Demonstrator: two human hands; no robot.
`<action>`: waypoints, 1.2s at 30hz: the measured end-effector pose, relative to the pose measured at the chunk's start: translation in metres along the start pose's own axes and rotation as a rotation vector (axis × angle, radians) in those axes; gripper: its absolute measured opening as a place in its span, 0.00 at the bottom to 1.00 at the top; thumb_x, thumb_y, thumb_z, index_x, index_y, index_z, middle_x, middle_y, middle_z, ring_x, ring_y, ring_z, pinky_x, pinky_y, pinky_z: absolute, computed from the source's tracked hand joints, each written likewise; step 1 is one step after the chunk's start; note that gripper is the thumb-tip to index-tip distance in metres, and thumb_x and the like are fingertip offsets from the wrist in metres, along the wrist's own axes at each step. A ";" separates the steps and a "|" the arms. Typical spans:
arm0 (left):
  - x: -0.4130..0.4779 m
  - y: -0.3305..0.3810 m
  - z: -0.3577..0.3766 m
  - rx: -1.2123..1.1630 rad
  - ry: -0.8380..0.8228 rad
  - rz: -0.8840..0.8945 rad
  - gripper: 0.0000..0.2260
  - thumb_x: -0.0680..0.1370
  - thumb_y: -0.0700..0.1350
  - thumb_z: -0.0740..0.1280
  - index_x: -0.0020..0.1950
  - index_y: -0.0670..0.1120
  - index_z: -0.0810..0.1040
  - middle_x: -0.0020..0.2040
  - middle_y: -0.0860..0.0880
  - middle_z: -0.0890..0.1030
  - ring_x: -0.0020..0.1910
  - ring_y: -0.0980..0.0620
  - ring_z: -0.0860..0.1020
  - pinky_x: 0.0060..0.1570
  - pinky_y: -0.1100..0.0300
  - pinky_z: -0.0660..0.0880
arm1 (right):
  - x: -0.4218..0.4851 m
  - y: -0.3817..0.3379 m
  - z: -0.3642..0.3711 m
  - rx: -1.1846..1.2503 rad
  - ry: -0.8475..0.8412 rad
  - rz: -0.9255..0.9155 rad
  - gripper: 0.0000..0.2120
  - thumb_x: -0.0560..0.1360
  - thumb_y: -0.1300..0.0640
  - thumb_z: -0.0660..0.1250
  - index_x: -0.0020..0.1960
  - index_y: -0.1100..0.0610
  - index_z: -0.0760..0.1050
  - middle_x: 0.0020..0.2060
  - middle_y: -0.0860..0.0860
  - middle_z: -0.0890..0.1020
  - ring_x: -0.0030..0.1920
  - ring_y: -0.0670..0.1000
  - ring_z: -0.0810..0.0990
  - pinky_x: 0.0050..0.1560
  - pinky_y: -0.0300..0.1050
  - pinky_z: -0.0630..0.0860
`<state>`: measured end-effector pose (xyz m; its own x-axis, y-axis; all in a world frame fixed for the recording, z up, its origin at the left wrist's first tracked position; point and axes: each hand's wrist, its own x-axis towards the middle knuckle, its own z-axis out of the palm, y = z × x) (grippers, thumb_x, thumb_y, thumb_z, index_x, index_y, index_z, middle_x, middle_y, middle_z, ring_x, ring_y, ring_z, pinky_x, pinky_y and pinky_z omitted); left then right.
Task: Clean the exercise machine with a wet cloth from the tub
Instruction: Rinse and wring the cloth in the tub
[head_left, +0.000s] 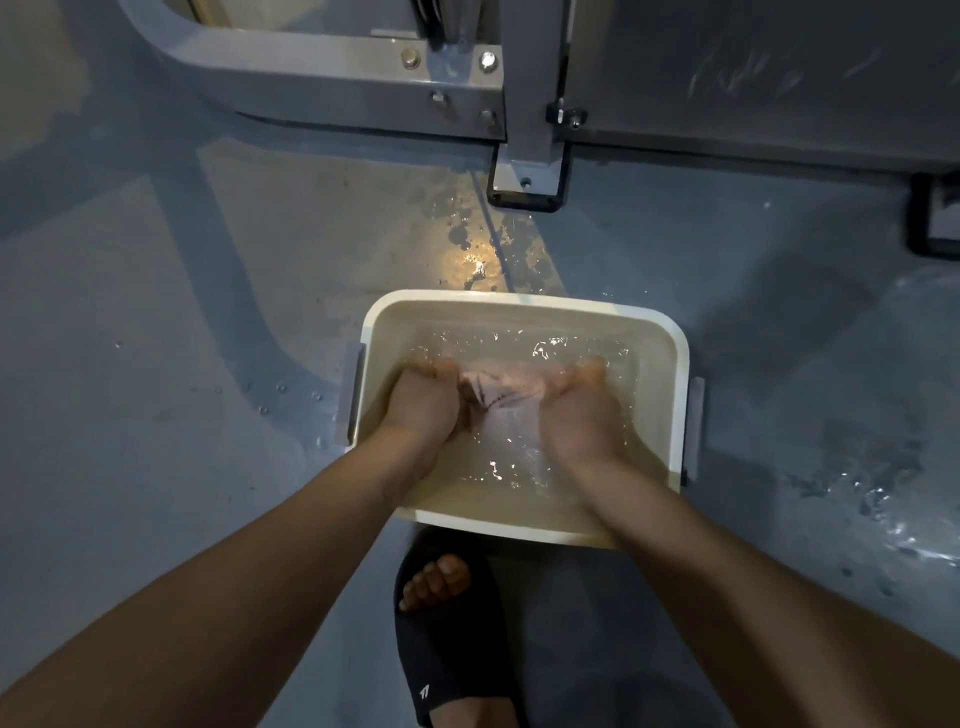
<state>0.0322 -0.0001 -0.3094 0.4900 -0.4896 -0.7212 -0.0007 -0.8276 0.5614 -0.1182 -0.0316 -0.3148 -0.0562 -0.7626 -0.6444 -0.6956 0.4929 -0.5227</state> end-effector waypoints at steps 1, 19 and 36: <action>0.005 -0.001 0.001 -0.028 -0.005 0.015 0.17 0.84 0.51 0.60 0.38 0.45 0.75 0.31 0.45 0.78 0.30 0.45 0.75 0.35 0.57 0.76 | 0.006 -0.002 -0.001 0.086 0.051 -0.021 0.17 0.85 0.52 0.54 0.68 0.60 0.69 0.57 0.59 0.80 0.57 0.64 0.79 0.56 0.51 0.74; 0.051 0.061 -0.002 0.002 0.145 0.113 0.15 0.86 0.48 0.59 0.60 0.38 0.78 0.41 0.43 0.78 0.41 0.42 0.76 0.41 0.58 0.70 | 0.062 -0.064 -0.030 0.116 0.166 -0.190 0.12 0.85 0.53 0.55 0.56 0.62 0.72 0.48 0.59 0.82 0.44 0.64 0.84 0.47 0.62 0.82; 0.039 0.054 -0.011 -0.077 -0.105 -0.016 0.03 0.85 0.36 0.61 0.55 0.43 0.69 0.37 0.40 0.79 0.25 0.46 0.76 0.25 0.56 0.78 | 0.067 -0.053 -0.034 -0.007 -0.021 -0.176 0.08 0.79 0.59 0.60 0.42 0.52 0.72 0.39 0.49 0.78 0.39 0.54 0.78 0.40 0.43 0.72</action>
<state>0.0610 -0.0610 -0.3027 0.3955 -0.5062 -0.7664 0.0749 -0.8139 0.5762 -0.1092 -0.1236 -0.3113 0.0817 -0.8280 -0.5547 -0.6986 0.3494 -0.6244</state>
